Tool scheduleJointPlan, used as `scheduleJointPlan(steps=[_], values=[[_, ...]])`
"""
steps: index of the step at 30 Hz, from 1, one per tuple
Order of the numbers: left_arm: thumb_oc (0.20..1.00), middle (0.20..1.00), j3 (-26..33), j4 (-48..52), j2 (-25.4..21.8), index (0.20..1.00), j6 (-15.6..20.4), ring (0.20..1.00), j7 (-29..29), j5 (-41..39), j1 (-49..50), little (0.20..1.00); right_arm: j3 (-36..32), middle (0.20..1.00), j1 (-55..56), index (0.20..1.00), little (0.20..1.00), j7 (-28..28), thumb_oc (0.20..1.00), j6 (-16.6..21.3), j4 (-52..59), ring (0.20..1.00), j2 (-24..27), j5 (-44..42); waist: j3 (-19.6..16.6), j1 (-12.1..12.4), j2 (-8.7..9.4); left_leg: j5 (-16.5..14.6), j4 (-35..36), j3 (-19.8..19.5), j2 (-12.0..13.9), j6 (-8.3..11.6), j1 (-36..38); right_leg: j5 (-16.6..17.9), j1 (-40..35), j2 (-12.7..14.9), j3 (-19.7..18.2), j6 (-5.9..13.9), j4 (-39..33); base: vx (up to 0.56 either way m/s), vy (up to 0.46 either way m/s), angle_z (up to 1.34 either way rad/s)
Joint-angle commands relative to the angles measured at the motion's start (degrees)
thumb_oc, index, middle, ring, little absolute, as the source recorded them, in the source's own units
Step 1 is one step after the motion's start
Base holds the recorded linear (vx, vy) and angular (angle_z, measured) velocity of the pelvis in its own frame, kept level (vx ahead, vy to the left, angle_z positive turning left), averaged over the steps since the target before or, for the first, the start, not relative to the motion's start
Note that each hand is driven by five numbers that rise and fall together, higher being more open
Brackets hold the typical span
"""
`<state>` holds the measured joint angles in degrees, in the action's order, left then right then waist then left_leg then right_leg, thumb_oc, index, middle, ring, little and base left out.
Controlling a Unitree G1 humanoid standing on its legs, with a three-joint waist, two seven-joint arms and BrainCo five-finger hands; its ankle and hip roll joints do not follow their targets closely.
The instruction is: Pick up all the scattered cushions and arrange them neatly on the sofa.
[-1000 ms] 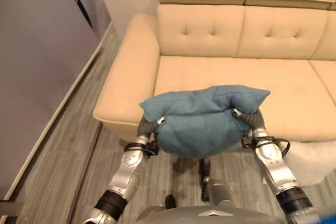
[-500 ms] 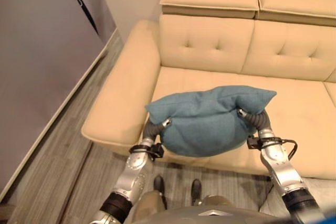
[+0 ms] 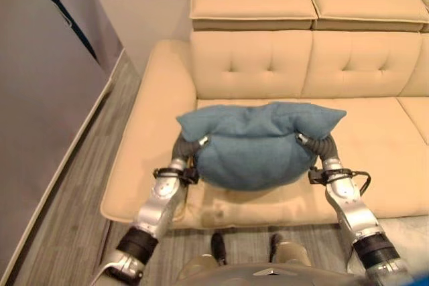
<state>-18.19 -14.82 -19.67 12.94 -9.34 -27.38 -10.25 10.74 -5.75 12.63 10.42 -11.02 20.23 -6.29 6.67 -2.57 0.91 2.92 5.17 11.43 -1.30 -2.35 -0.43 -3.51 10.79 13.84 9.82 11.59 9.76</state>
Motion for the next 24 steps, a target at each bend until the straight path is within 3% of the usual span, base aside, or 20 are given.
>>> scheduleJointPlan(steps=[1, 6, 10, 16, 21, 24], values=[[0.200, 0.200, -1.3, 2.3, 3.3, 0.200, 6.6, 0.200, -1.3, 2.7, -7.1, 0.200, -0.5, 0.200, -9.8, 0.200, 0.200, 1.6, 0.200, 4.7, 2.0, 0.200, 0.0, 1.3, -2.5, 0.0, 0.88, -6.6, -4.2, -1.1, 1.5, 3.98, 1.8, 6.2, -4.4, -3.3, 1.8, -0.90, -5.9, 0.11, -0.108, 0.21], [0.200, 0.200, -2.6, 0.5, 4.5, 0.200, 6.8, 0.200, -3.7, 3.0, -13.3, 0.200, 1.6, 0.200, -14.9, 0.200, 0.200, 2.6, 0.200, 4.5, 1.2, 0.200, 0.5, 0.4, -2.9, -0.5, 0.45, -5.9, -2.7, -1.3, 2.3, 4.82, 1.8, 6.0, -5.8, -4.6, 2.9, -1.76, -9.2, 0.07, -0.090, 0.01], [0.200, 0.200, -3.8, -1.4, 4.5, 0.200, 7.2, 0.200, -6.4, 3.2, -20.6, 0.200, 3.7, 0.200, -21.9, 0.200, 0.200, 4.2, 0.200, 4.5, -0.1, 0.200, 0.6, -1.0, -1.2, -0.5, -0.08, -5.1, -2.4, -1.9, 3.1, 5.46, -0.2, 5.8, -4.5, -5.2, 3.4, -2.29, -9.6, -0.04, -0.070, 0.01], [0.200, 0.200, -4.7, -7.8, 0.5, 0.200, 9.2, 0.200, -12.4, 2.9, -37.1, 0.200, 6.1, 0.200, -39.4, 0.200, 0.200, 8.7, 0.200, 5.7, -5.9, 0.200, 3.7, -3.5, 2.5, 0.4, -0.48, -2.2, -3.3, -4.1, 4.3, 6.30, -9.5, 6.1, 4.2, -6.1, 3.4, -2.81, -7.8, -0.10, -0.056, 0.08], [0.200, 0.200, -6.1, -13.9, -2.3, 0.200, 9.8, 0.200, -13.7, 1.9, -46.9, 0.200, 8.3, 0.200, -48.8, 0.200, 0.200, 9.8, 0.200, 5.6, -11.8, 0.200, 5.6, -5.8, 2.2, 0.8, -0.91, 0.8, -0.6, -5.8, 4.4, 7.16, -13.9, 6.4, 8.9, -6.4, 3.7, -3.16, -7.1, -0.01, -0.016, 0.12], [0.200, 0.200, -6.5, -15.6, -3.1, 0.200, 10.0, 0.200, -13.8, 1.4, -49.5, 0.200, 9.5, 0.200, -51.8, 0.200, 0.200, 10.1, 0.200, 5.6, -13.8, 0.200, 6.1, -6.4, 2.7, 1.0, -1.18, 1.1, -0.4, -6.4, 4.7, 7.55, -14.8, 6.0, 10.0, -6.4, 3.9, -3.23, -6.6, 0.00, -0.008, 0.15]])
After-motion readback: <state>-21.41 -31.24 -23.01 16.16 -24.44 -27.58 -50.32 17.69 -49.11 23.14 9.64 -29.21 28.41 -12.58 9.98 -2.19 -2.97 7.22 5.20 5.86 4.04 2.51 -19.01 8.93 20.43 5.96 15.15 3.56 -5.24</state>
